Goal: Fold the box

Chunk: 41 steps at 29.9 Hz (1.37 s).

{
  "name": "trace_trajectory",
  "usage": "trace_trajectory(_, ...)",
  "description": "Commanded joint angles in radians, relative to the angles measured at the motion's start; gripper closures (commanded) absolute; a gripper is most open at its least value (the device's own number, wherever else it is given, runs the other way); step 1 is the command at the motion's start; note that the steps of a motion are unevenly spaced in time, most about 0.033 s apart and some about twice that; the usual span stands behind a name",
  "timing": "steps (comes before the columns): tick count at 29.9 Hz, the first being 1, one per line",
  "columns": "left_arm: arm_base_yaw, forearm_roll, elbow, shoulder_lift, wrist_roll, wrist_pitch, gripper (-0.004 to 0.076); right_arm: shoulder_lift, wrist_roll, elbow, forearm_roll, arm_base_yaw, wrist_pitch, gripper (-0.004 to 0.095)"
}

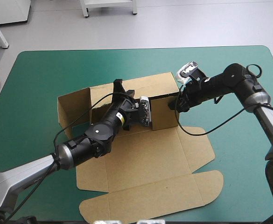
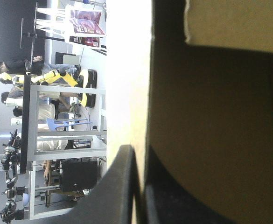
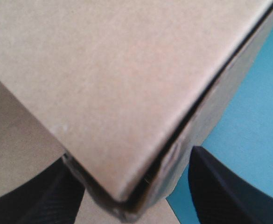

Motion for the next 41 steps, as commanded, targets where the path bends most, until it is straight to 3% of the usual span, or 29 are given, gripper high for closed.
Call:
trace_trajectory(1,-0.007,-0.038,-0.011,-0.027,-0.044,-0.031,0.0732,-0.029,-0.001,-0.023,0.058,0.022,-0.047,0.0319)
trace_trajectory(7,-0.007,-0.022,-0.011,-0.027,-0.044,-0.043,0.0732,-0.029,0.043,-0.023,0.058,0.042,-0.097,0.0426)
trace_trajectory(23,-0.007,0.033,-0.040,-0.027,-0.096,-0.118,0.0732,-0.029,0.060,-0.023,0.095,0.042,-0.040,0.0916)
trace_trajectory(26,-0.007,0.033,-0.040,-0.028,-0.098,-0.135,0.0729,-0.029,0.062,-0.023,0.095,0.042,-0.035,0.0925)
trace_trajectory(29,-0.007,0.035,-0.040,-0.035,-0.100,-0.137,0.0659,-0.029,0.093,-0.023,0.095,0.042,-0.051,0.0925)
trace_trajectory(34,-0.009,0.031,-0.040,-0.071,-0.153,-0.190,0.0363,-0.029,0.124,-0.023,0.090,0.042,-0.065,0.0925)
trace_trajectory(36,-0.026,0.031,-0.040,-0.093,-0.195,-0.224,0.0291,-0.029,0.131,-0.023,0.086,0.042,-0.069,0.0925)
trace_trajectory(41,-0.119,-0.036,-0.040,-0.158,-0.231,-0.251,0.0276,-0.029,0.167,-0.026,0.046,0.042,-0.078,0.0925)
